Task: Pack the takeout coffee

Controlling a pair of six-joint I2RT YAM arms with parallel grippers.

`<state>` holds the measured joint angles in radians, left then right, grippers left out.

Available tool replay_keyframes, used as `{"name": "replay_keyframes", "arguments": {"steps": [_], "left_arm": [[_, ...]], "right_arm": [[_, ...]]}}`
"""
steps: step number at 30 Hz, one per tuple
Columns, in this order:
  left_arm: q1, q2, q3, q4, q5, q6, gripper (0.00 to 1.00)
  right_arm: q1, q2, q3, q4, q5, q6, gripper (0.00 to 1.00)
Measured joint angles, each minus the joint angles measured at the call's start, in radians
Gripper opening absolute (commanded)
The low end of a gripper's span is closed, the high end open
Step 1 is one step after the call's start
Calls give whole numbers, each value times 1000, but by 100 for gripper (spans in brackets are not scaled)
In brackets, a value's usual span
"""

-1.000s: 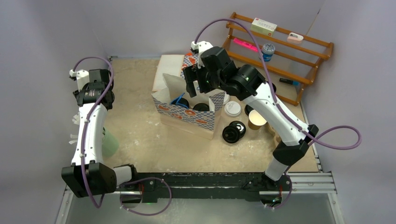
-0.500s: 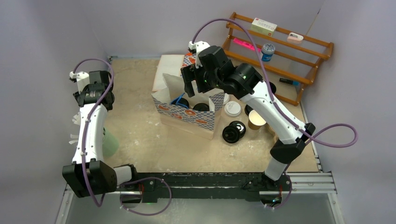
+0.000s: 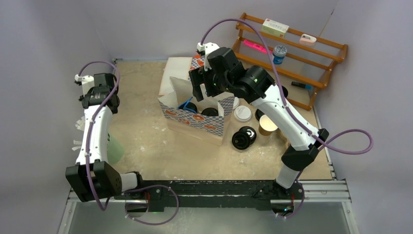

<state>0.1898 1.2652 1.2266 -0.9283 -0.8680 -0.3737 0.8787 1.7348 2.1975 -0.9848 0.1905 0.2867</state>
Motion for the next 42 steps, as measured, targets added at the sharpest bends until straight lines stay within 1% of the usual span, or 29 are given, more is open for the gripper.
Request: {"name": "replay_keyframes", "arguments": {"steps": [5,10,16,19,22,25,27,29,32,35,38,42], "left_arm": [[0,27,57,-27,0,-13,0],[0,27,133,-74,0,-69,0],[0,17,187,-137,1,-143,0],[0,-4,233,-153,22,-169,0],[0,-49,308,-151,80,-165,0],[0,-68,455,-147,140,-165,0],[0,-77,556,-125,185,-165,0],[0,-100,621,-83,248,-163,0],[0,-140,661,-27,376,-166,0],[0,-142,727,0,523,-175,0],[0,-127,775,53,684,-204,0],[0,-100,780,114,902,-271,0]], "right_arm": [[0,0,0,-1,0,0,88],[0,0,0,-1,0,-1,88],[0,0,0,-1,-1,-6,88],[0,0,0,-1,-3,-7,88],[0,0,0,-1,-5,-9,88],[0,0,0,-1,-4,-11,88],[0,0,0,-1,1,-11,88],[0,0,0,-2,23,-9,88],[0,0,0,-6,76,-2,88],[0,-10,-11,0,127,10,88],[0,-50,-63,8,187,26,87],[0,-134,-138,21,296,63,87]]}}
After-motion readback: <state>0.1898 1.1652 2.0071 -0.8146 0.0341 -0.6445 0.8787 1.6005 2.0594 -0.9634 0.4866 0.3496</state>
